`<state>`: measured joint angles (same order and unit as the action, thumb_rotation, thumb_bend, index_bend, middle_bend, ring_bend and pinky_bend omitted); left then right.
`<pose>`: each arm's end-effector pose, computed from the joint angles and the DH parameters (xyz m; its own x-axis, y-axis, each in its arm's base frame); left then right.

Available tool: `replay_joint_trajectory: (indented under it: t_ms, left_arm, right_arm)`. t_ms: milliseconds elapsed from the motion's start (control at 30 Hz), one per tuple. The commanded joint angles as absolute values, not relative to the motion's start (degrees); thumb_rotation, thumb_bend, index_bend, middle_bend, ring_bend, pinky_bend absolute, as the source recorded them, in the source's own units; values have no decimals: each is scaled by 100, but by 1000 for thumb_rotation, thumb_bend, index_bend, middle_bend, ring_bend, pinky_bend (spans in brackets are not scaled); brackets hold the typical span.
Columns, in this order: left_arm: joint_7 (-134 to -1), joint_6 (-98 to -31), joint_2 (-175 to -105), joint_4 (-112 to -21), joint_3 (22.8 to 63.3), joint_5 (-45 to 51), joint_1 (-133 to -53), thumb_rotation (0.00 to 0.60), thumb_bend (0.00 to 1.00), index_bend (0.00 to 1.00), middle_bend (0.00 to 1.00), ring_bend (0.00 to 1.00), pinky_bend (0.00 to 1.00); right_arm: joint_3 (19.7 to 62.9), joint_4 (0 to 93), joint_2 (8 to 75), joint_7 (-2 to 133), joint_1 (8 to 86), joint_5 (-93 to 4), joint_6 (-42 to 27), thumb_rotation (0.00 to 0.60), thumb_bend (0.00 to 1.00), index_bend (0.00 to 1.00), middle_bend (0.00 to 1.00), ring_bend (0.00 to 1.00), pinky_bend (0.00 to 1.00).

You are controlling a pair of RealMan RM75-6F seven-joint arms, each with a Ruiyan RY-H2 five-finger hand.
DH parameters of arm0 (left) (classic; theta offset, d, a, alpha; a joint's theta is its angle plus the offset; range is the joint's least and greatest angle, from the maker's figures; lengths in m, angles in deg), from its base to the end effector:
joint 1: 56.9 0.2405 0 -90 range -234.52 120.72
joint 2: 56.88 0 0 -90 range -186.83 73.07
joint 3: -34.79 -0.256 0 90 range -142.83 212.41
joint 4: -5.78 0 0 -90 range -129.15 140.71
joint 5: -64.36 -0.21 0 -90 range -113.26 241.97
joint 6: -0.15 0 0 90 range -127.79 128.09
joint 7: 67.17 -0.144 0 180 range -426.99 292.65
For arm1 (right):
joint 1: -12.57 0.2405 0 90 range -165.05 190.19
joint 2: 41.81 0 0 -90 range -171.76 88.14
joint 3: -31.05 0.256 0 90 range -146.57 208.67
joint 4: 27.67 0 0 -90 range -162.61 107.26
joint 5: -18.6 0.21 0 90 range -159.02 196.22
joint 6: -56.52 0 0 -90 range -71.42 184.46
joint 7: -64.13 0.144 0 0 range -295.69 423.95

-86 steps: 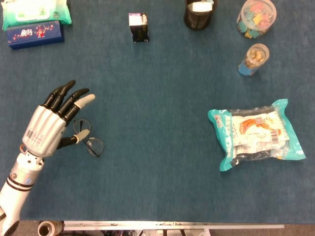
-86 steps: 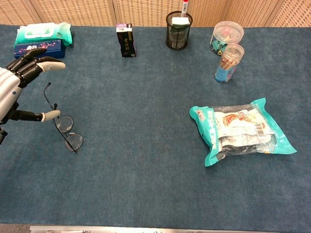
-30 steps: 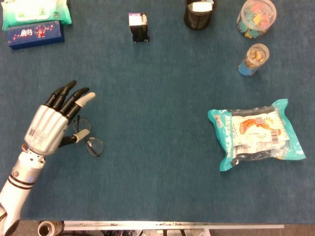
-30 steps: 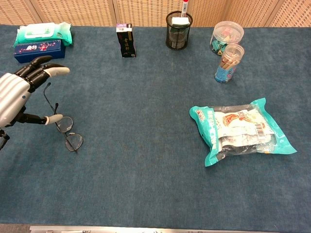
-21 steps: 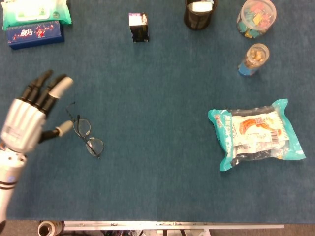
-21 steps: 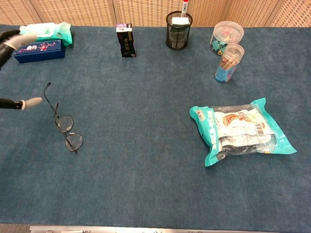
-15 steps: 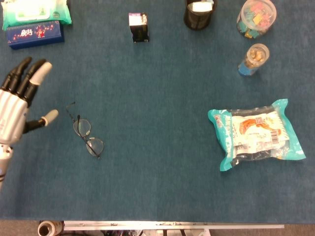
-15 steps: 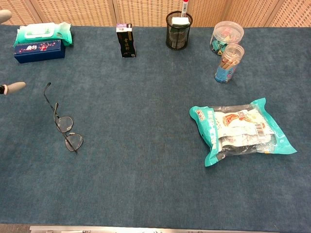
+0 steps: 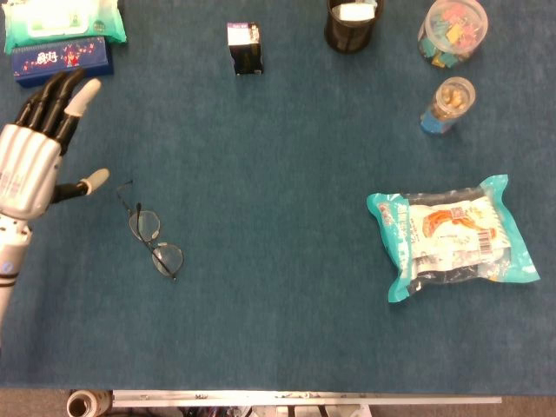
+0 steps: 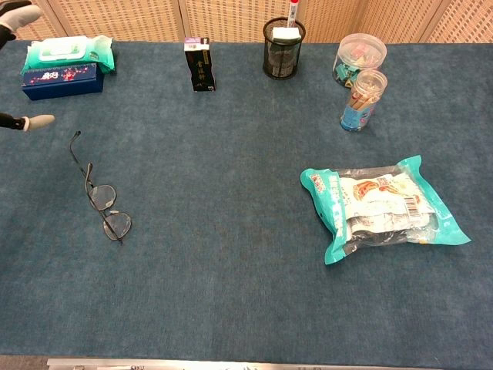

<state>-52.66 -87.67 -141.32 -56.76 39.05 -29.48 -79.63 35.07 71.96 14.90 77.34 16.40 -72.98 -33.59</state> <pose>-0.2739 0.2857 0.0905 0.2876 -0.1410 0.9473 0.8581 -0.4013 -0.3203 -0.2775 -0.1770 0.1962 0.1759 0.0721 0.9818 -0.9757 -0.1199 0.1836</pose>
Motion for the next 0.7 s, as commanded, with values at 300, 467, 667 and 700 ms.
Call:
replay_joint_trajectory:
  t_ms: [300, 467, 667, 700]
  left_arm:
    - [-5277, -8188, -14403, -5353, 3962, -2844, -8357, 600, 0, 0, 19, 20, 179]
    - [-5305, -8066, -14447, -5268, 3907, -2836, -8406, 600, 0, 0, 19, 20, 179]
    - [-5288, -8030, -14473, -5212, 3848, -2830, -8404, 600, 0, 0, 19, 20, 179]
    - [-5279, -8024, -14476, -5212, 3835, -2825, -8396, 600, 0, 0, 19, 19, 179]
  right_arm:
    - [3531, 7166, 1504, 7683, 1662, -7207, -3283, 600, 214, 526, 429, 288, 287]
    - [3532, 7158, 1517, 7665, 1669, -7200, -3267, 600, 214, 525, 429, 288, 287]
    - [3531, 7157, 1522, 7655, 1669, -7196, -3259, 600, 214, 526, 429, 288, 286]
    - [3531, 7157, 1522, 7656, 1669, -7193, -3257, 600, 214, 525, 429, 288, 287]
